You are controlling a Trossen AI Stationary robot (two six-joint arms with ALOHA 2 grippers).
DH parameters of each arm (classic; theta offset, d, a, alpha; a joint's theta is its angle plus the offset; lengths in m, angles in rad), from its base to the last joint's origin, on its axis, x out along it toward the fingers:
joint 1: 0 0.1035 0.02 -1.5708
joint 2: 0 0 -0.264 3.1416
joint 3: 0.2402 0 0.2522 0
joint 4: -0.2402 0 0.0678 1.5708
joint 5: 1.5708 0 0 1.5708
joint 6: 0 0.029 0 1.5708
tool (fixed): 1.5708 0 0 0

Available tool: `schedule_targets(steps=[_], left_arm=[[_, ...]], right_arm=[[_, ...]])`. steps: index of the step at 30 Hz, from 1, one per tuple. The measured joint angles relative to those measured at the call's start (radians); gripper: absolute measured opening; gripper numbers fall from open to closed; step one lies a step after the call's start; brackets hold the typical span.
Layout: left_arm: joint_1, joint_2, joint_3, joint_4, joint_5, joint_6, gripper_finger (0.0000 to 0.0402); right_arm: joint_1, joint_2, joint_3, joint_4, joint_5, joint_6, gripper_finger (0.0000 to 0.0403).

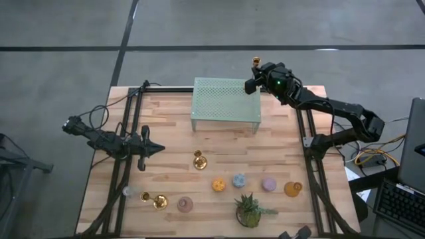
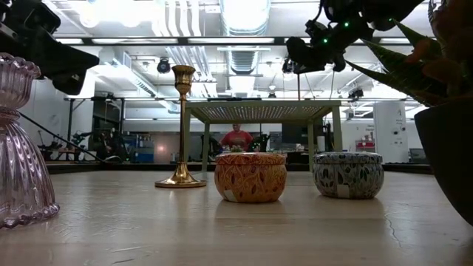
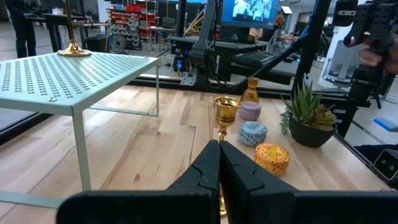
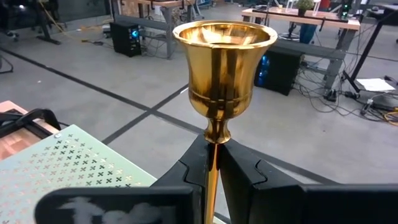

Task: Pick & Place candle stick holders
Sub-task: Put the top right gold candle holder on the shelf

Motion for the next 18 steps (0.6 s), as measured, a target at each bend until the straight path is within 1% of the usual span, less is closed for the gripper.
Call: schedule_targets(steps=[10,14,18], left_arm=[[0.000,0.000,0.000,0.000,0.000,0.000,0.0005],[0.000,0.000,0.000,0.000,0.000,0.000,0.0005],[0.000,0.000,0.000,0.000,0.000,0.000,0.0005]], right_arm=[[0.001,0.001,0.000,-0.004,-0.011,0.000,0.0029],[0.000,0.004,-0.003,-0.036,-0.031,-0.003,0.0052],[0.001,0.002,-0.003,-0.071,-0.032,-0.003,0.0085]])
